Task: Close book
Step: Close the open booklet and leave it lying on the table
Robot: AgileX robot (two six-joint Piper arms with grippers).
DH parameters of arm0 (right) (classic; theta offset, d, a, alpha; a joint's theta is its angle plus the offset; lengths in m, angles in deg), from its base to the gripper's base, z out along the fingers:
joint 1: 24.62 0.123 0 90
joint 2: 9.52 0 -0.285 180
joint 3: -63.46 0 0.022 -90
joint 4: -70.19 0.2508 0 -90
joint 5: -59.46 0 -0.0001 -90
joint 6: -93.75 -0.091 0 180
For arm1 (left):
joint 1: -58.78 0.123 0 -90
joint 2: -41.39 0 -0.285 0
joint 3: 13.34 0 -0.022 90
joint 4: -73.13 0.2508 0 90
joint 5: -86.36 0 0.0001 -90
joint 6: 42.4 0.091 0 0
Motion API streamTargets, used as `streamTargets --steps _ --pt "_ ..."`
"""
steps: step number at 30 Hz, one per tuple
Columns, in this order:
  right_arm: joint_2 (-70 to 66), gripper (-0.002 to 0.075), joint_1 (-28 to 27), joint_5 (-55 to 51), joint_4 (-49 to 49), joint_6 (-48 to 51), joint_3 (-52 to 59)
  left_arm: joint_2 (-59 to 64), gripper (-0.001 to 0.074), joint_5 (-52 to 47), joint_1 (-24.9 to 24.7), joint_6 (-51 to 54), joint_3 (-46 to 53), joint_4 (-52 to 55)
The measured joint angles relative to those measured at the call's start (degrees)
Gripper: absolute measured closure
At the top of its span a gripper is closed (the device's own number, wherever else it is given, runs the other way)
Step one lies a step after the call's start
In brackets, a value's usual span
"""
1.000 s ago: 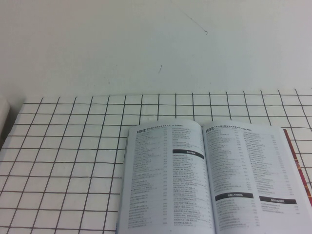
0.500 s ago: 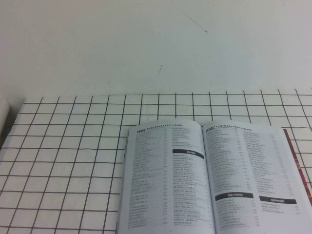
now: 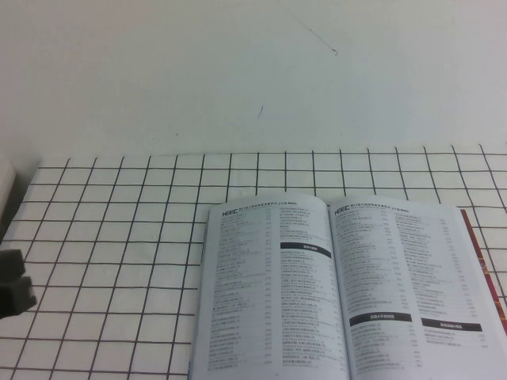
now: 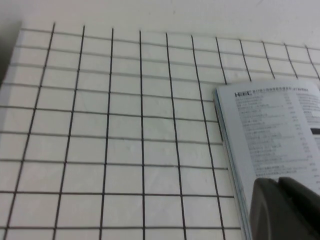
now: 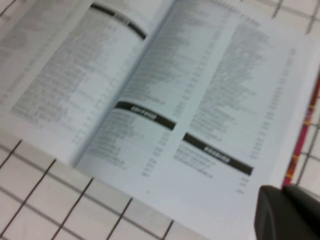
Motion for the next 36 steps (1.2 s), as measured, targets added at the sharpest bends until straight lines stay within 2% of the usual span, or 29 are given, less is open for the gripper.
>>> streamTargets --steps 4,11,15,22,25,36 --pt "-7.9 0.0729 0.9 -1.3 3.3 4.5 0.0 7.0 0.0738 -0.2 0.0 1.4 0.2 -3.8" --pt "-20.2 0.0729 0.9 2.8 9.7 9.1 0.0 21.9 0.0738 0.7 0.0 7.3 0.2 -11.6" --pt "-25.3 0.0729 0.9 4.2 14.8 13.7 0.0 30.1 0.0738 3.5 0.0 17.0 0.2 -18.9" --pt "-31.9 0.0729 1.0 8.1 21.7 19.9 0.0 42.6 0.0738 4.8 0.0 45.7 0.2 -45.7" --pt "-34.2 0.0729 1.0 9.9 22.5 20.6 0.0 46.9 0.0738 4.4 0.0 54.7 0.2 -54.8" --pt "-44.5 0.0729 1.0 16.3 23.7 21.1 0.0 59.5 0.0738 4.2 0.0 75.2 -0.2 -73.6"
